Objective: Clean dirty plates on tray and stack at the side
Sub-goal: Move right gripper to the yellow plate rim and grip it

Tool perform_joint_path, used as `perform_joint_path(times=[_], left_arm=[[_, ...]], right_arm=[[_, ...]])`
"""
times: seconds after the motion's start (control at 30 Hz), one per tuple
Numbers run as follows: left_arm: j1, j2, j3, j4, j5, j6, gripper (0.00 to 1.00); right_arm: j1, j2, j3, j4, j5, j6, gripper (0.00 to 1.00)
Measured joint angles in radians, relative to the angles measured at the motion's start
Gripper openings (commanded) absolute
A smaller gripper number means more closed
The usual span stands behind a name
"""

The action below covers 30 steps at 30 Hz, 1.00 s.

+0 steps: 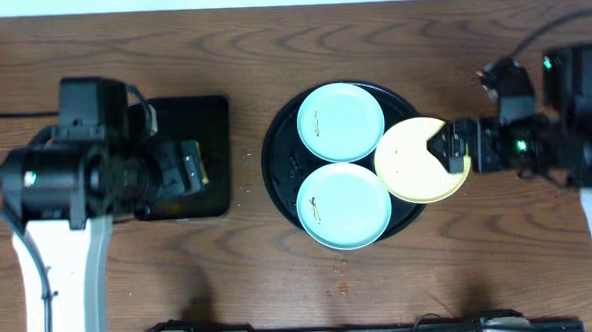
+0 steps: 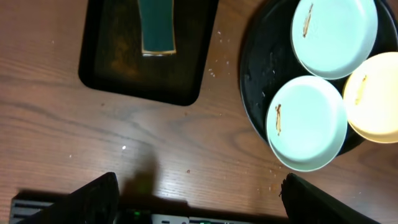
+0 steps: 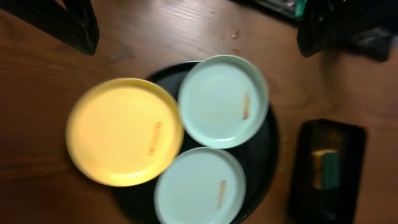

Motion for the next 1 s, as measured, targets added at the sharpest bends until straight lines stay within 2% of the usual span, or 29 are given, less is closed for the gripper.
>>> perform_joint_path(times=[0.1, 0.17, 0.27, 0.33, 0.47, 0.53, 0.57, 0.6, 0.67, 0.83, 1.0], left_arm=[[0.0, 0.055, 0.0, 0.029, -0.004, 0.0, 0.84], [0.0, 0.079, 0.0, 0.045, -0.019, 0.0, 0.84], [0.0, 0.113, 0.0, 0.067, -0.034, 0.0, 0.84], [0.0, 0.133, 0.0, 0.08, -0.043, 0.0, 0.84], [0.0, 0.169, 0.0, 0.097, -0.051, 0.0, 0.83], [0.0, 0.185, 0.0, 0.106, -0.053, 0.0, 0.83], [0.0, 0.191, 0.0, 0.106, -0.053, 0.0, 0.83], [0.0, 0.199, 0.0, 0.107, -0.053, 0.0, 0.83], [0.0, 0.208, 0.0, 0.107, -0.053, 0.0, 0.83], [0.0, 0.213, 0.0, 0.108, -0.053, 0.0, 0.83], [0.0, 0.213, 0.0, 0.108, -0.053, 0.0, 0.83]], right_arm=[[0.005, 0.082, 0.0, -0.026, -0.049, 0.035, 0.51], [0.032, 0.102, -0.039, -0.016, -0.025, 0.088, 0.54], [0.118, 0.103, -0.154, 0.02, 0.016, 0.16, 0.58], [0.183, 0.106, -0.233, 0.052, 0.048, 0.21, 0.57], [0.301, 0.108, -0.42, 0.183, 0.176, 0.348, 0.55], [0.337, 0.109, -0.515, 0.275, 0.232, 0.413, 0.45], [0.342, 0.111, -0.541, 0.303, 0.244, 0.433, 0.36], [0.346, 0.111, -0.604, 0.391, 0.259, 0.472, 0.34], [0.346, 0.116, -0.691, 0.517, 0.264, 0.504, 0.34], [0.346, 0.118, -0.839, 0.707, 0.266, 0.534, 0.36], [0.346, 0.117, -0.911, 0.851, 0.267, 0.541, 0.37]])
